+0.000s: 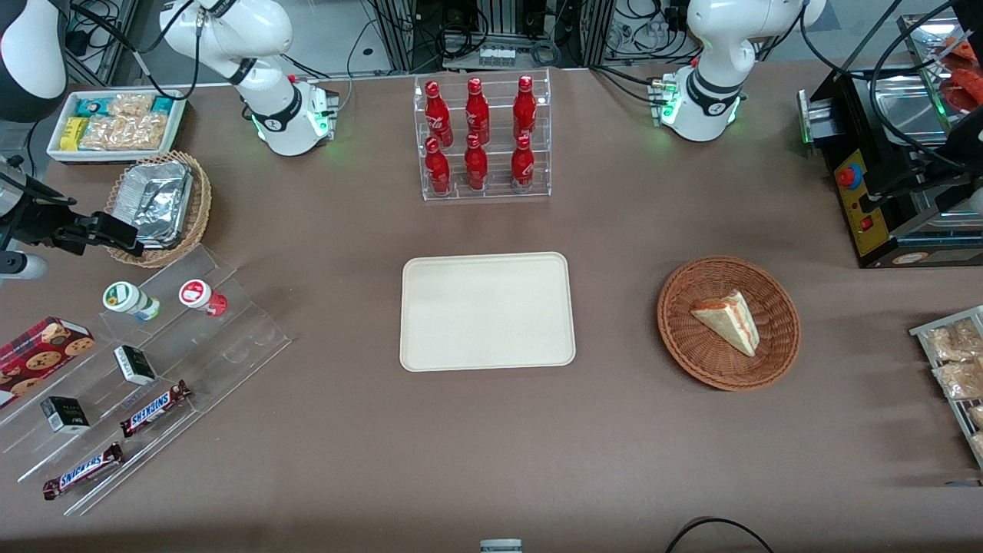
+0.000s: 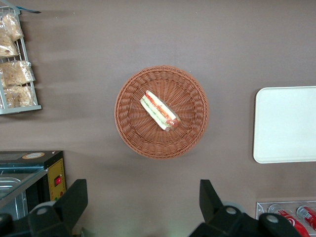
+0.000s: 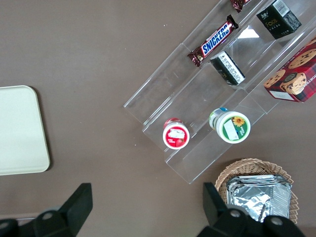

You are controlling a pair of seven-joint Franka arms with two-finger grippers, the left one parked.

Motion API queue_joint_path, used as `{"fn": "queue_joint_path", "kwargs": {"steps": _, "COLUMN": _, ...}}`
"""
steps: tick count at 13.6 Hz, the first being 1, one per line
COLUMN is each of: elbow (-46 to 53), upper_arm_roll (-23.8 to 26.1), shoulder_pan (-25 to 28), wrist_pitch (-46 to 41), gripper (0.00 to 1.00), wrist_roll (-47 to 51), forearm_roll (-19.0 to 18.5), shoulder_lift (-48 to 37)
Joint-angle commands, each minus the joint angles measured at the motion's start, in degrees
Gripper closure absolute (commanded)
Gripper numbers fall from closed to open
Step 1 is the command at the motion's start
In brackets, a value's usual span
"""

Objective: Place green gum on tray
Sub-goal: 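Move the right gripper down toward the green-labelled gum tub on the stand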

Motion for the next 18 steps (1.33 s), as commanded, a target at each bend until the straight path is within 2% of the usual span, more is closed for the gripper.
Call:
{"fn": "queue_joint_path", "kwargs": {"steps": 1, "elbow": 0.38, "upper_arm_roll": 0.15, "shoulder_pan": -0.19, "wrist_pitch": -0.22, "gripper": 0.01, "wrist_roll": 0.31, "forearm_roll": 0.42, "shoulder_lift": 0.14}}
{"fn": "queue_joint_path", "kwargs": {"steps": 4, "elbow": 0.38, "upper_arm_roll": 0.15, "shoulder_pan": -0.28, "wrist_pitch": -0.22, "gripper": 0.01, "wrist_roll": -0.03, "forearm_roll": 0.42, "shoulder_lift": 1.72}}
{"fn": "queue_joint_path", "kwargs": {"steps": 6, "elbow": 0.29, "upper_arm_roll": 0.24, "shoulder_pan": -0.10, "wrist_pitch": 0.65, "gripper": 0.01, "wrist_roll": -3.79, "forearm_roll": 0.42, "shoulder_lift": 3.82}}
{"fn": "queue_joint_path", "kwargs": {"steps": 9, "elbow": -2.16, "upper_arm_roll": -0.20, "shoulder_pan": -1.33, "wrist_pitch": 3.81, "gripper": 0.00, "wrist_roll": -14.68, "forearm_roll": 0.16, "shoulder_lift": 4.54}}
{"fn": "queue_joint_path", "kwargs": {"steps": 12, "elbow": -3.05, "upper_arm_roll": -0.29, "shoulder_pan": -5.37, "wrist_pitch": 6.36, "gripper": 0.01, "wrist_roll": -29.96, "forearm_roll": -0.46, "shoulder_lift": 7.16}}
{"fn": "queue_joint_path", "kwargs": {"steps": 18, "elbow": -10.15, "upper_arm_roll": -0.29, "shoulder_pan": -9.94, "wrist_pitch": 19.53, "gripper": 0.01, "wrist_roll": -45.89, "forearm_roll": -0.72, "shoulder_lift": 6.74}}
